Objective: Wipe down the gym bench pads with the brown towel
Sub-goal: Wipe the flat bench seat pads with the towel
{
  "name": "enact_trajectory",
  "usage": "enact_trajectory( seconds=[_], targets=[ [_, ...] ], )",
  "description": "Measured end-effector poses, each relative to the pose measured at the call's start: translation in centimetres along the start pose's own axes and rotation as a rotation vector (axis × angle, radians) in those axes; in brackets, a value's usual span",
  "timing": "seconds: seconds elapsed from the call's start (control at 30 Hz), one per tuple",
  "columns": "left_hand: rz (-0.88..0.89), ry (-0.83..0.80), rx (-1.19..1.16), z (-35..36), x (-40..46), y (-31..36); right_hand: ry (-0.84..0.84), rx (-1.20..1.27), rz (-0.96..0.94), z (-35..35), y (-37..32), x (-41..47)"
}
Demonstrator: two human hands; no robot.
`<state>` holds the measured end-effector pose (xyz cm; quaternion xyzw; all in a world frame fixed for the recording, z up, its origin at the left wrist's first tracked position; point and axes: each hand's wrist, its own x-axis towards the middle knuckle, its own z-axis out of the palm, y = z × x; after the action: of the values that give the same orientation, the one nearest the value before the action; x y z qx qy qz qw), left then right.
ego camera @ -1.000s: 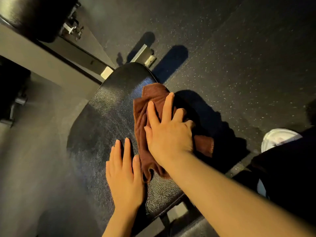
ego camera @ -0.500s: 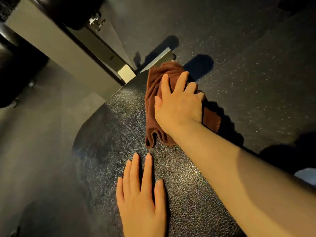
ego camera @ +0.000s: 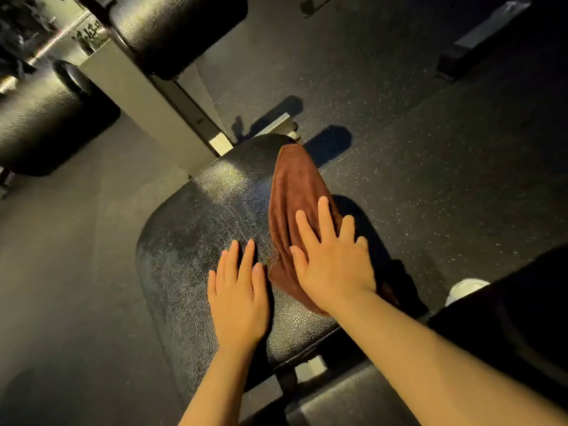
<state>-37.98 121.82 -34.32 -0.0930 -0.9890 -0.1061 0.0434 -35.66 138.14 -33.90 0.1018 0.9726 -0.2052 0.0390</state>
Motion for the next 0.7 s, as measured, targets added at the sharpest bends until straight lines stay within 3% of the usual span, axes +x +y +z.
enact_trajectory(
  seconds=[0.1, 0.17, 0.33, 0.4, 0.47, 0.57, 0.7],
  targets=[
    [-0.02, -0.032, -0.046, -0.1, -0.9, 0.4, 0.074, 0.007, 0.044, 1.0, 0.5, -4.1],
    [-0.006, -0.053, -0.052, -0.1, -2.3, 1.0, 0.028, 0.005, 0.031, 1.5, 1.2, -6.3],
    [0.239, -0.091, -0.048, 0.0, -6.6, 0.9, 0.021, 0.019, -0.113, 1.5, 3.4, -7.9],
    [0.273, -0.108, -0.073, -0.1, -7.7, 0.4, -0.055, -0.059, -0.213, 1.0, 4.3, -7.8],
    [0.276, -0.114, -0.098, -0.5, -8.5, -0.1, -0.102, -0.11, -0.312, 0.5, 5.4, -7.4],
    [0.241, -0.086, -0.063, -0.8, -10.2, -1.2, -0.019, -0.364, -0.486, -0.2, 6.1, -6.7],
    [0.128, -0.039, -0.087, -0.8, -12.9, -2.9, -0.028, -0.537, -0.596, -0.3, 6.4, -5.9]
  ],
)
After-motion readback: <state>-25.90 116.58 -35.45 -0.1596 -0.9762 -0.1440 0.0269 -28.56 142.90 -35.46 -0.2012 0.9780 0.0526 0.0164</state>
